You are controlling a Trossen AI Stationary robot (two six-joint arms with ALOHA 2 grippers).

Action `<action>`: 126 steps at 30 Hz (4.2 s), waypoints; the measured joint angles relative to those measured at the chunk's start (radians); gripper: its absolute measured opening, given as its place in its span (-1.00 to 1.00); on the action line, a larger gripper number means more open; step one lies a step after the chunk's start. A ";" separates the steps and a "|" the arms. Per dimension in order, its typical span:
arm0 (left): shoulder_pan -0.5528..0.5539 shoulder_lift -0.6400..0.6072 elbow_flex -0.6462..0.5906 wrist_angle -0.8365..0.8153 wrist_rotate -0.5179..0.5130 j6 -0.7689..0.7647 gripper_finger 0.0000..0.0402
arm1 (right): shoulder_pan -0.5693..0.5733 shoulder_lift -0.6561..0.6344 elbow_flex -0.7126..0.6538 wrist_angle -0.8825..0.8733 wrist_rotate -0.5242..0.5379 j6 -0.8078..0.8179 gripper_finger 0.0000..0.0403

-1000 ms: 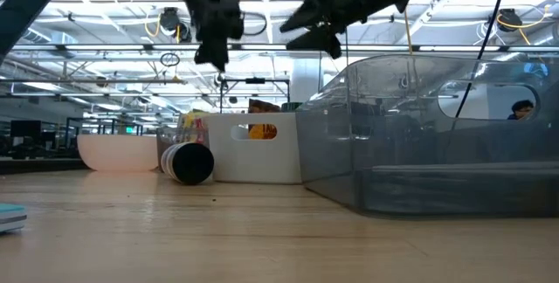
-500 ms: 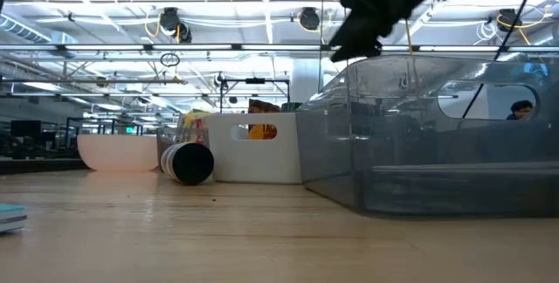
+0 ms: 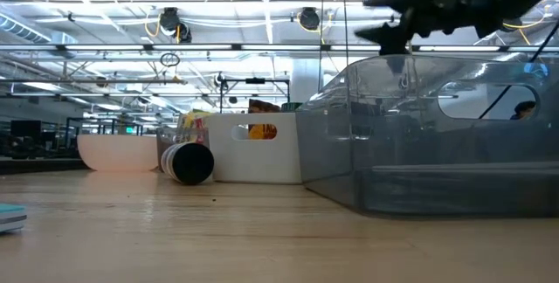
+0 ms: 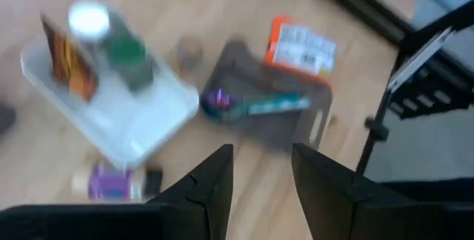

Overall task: Pick & Place Food Item
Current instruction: Put the white and blue spoon into the bottom black bin

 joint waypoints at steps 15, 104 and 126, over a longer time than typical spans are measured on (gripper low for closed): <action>-0.243 -0.087 -0.313 -0.245 0.174 -0.425 -0.28 | 0.026 -0.001 -0.055 0.427 0.009 0.194 0.00; -0.328 -0.778 -1.674 1.238 0.009 -0.716 -0.97 | 0.552 0.534 0.701 -0.136 0.758 -0.372 0.00; 0.203 -0.690 -1.186 0.780 0.226 -0.272 -0.99 | 0.524 0.588 0.827 -0.421 0.873 -0.551 0.00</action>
